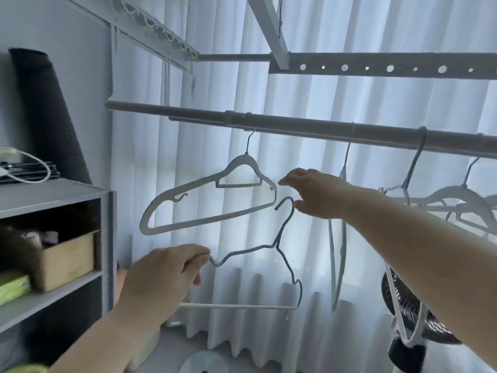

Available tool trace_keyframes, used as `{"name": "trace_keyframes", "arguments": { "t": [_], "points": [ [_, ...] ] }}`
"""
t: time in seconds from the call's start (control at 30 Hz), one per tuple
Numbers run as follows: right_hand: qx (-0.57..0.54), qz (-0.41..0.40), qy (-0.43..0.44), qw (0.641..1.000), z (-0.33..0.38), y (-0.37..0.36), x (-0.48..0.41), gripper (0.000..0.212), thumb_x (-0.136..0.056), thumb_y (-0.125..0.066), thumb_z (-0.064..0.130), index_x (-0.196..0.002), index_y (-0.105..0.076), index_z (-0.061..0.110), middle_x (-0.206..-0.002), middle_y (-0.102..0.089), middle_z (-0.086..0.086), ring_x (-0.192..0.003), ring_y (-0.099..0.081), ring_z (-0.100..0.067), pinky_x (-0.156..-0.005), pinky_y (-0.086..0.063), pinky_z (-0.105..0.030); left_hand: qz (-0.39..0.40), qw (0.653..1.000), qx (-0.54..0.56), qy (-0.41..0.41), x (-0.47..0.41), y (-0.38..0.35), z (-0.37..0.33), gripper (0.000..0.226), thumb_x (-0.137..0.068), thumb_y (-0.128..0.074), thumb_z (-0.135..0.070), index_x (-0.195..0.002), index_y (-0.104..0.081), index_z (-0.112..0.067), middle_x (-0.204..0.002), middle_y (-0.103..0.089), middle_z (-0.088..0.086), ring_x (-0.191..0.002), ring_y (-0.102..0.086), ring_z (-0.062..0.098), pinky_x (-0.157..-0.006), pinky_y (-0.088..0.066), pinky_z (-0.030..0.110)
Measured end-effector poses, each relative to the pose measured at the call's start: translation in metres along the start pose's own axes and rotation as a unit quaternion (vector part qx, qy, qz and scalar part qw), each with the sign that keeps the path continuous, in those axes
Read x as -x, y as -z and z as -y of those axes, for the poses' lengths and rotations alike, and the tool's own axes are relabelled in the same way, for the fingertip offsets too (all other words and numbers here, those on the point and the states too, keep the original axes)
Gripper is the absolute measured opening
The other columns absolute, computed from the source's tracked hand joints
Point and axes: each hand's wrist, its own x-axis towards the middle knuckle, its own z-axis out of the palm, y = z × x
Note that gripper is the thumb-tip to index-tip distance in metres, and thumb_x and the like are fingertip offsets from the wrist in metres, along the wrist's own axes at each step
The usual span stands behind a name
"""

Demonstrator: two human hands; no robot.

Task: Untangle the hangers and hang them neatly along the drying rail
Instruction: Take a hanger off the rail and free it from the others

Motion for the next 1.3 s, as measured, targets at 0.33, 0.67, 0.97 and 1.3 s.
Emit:
{"name": "trace_keyframes", "arguments": {
  "t": [0.33,0.67,0.97,1.3],
  "points": [
    [-0.162,0.044,0.034,0.985,0.032,0.007,0.034,0.011,-0.084,-0.058,0.012,-0.08,-0.067,0.015,-0.063,-0.053,0.008,-0.054,-0.049,0.001,-0.046,-0.034,-0.005,-0.075,0.992,0.093,0.027,0.057,0.05,0.03,0.018,-0.08,-0.064,-0.015,-0.095,-0.072,-0.019,-0.063,-0.069,-0.027,-0.069,-0.064,-0.001,-0.061,-0.05,0.013],
    [-0.457,-0.008,-0.018,0.889,0.113,0.021,0.089,0.016,-0.083,-0.061,0.008,-0.071,-0.066,0.018,-0.043,-0.052,0.007,-0.034,-0.048,-0.005,-0.035,-0.031,-0.009,-0.027,0.996,0.0,0.088,0.131,0.09,0.033,0.039,-0.09,-0.052,-0.023,-0.127,-0.049,-0.015,-0.133,-0.046,0.004,-0.122,-0.041,0.021,-0.098,-0.036,0.033],
    [-0.669,-0.049,-0.112,0.733,0.139,0.031,0.128,0.02,-0.088,-0.054,0.0,-0.072,-0.06,0.009,-0.057,-0.054,-0.007,-0.032,-0.055,-0.004,-0.034,-0.04,-0.012,0.109,0.968,0.211,0.077,0.179,0.066,0.002,0.039,-0.089,-0.048,-0.037,-0.127,-0.045,-0.027,-0.089,-0.05,-0.026,-0.081,-0.047,-0.015,-0.065,-0.037,0.002],
    [-0.686,-0.118,-0.192,0.692,0.129,0.032,0.125,0.02,-0.091,-0.053,0.006,-0.071,-0.052,0.008,-0.062,-0.053,-0.007,-0.031,-0.055,-0.005,-0.036,-0.048,-0.014,0.245,0.898,0.353,0.096,0.185,0.044,-0.027,0.027,-0.094,-0.045,-0.015,-0.12,-0.05,-0.02,-0.047,-0.058,-0.007,-0.03,-0.045,0.002,-0.037,-0.037,0.013]
  ]
}}
